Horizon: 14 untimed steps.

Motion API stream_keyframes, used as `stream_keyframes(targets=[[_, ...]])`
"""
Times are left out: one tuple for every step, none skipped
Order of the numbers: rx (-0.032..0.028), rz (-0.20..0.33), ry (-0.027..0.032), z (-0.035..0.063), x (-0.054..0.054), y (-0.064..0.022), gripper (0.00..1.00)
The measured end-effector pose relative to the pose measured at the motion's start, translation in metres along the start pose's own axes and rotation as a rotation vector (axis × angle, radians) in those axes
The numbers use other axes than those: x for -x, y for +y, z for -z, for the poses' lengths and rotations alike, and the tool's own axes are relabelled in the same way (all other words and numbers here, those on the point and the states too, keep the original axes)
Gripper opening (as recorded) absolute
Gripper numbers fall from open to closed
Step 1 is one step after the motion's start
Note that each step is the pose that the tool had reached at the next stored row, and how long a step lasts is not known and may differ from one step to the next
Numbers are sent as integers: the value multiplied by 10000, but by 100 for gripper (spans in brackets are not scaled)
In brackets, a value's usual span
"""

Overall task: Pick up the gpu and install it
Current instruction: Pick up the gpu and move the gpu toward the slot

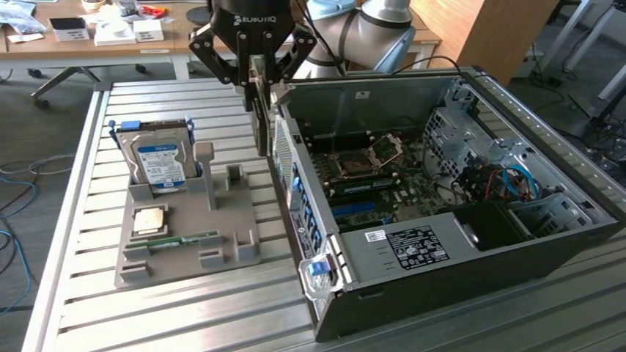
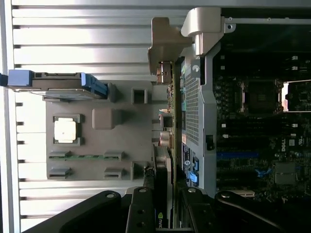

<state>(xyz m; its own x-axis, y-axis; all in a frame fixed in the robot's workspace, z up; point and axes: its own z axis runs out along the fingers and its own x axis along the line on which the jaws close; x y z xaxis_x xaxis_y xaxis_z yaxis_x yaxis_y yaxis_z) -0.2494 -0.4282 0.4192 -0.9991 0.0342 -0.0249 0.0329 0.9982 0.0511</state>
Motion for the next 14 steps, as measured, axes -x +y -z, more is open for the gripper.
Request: stream_keyframes(targets=[[8,-2,1,-1,23,2,27],[14,-2,2,-1,49,4,27],[21,-2,2,-2,74,5,27],[28,-1,1,-3,99,7,27],[34,-1,2,-3,125,8,27],[41,-2,2,-4,150,10,27],[48,-2,2,-5,174,12,27],[53,-1,3,-5,201,14,27],[58,-2,3,-6,225,16,27],[62,-3,3,-7,249,18,27],[66,-3,3,-8,274,20,27],[69,-3,3,-8,299,22,27],[72,-3,4,-9,324,24,27],[75,-2,3,-10,352,27,27]])
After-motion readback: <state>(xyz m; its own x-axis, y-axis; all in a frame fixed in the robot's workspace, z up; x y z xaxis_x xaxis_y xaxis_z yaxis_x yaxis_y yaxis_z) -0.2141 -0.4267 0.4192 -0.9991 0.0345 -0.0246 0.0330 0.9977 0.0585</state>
